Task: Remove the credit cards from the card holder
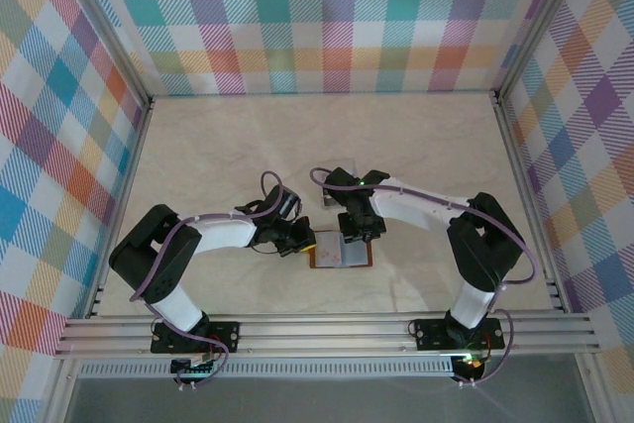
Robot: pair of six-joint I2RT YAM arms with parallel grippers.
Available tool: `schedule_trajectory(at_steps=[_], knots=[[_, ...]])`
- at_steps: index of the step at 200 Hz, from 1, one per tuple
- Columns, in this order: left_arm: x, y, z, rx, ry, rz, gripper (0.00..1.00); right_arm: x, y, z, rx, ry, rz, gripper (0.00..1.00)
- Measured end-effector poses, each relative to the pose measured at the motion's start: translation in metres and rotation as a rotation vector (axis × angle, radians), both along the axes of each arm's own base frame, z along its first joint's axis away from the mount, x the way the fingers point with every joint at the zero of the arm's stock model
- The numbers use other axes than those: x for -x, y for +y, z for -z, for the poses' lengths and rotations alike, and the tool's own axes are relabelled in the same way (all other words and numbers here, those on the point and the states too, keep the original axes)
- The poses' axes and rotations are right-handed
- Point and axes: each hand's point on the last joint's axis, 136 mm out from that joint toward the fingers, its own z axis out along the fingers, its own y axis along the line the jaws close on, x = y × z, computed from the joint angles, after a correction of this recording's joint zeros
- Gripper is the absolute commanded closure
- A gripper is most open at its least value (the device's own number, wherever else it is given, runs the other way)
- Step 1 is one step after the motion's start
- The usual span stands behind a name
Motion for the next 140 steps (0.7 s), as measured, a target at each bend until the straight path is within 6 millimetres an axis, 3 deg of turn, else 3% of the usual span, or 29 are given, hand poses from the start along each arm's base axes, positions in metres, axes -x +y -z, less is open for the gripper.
schedule_trajectory(at_steps=[73,108,140], knots=[[0.000,0.000,0.000,0.000,0.000,0.000,0.96,0.008,0.068,-0.013,-0.363,0.089,-0.016,0.71],[0.000,0.000,-0.001,-0.005,0.004,0.001,0.95,0.014,0.079,-0.003,-0.427,0.136,-0.020,0.71],[0.002,0.004,-0.002,-0.040,0.011,0.005,0.94,0.017,0.076,0.007,-0.452,0.169,-0.004,0.71]])
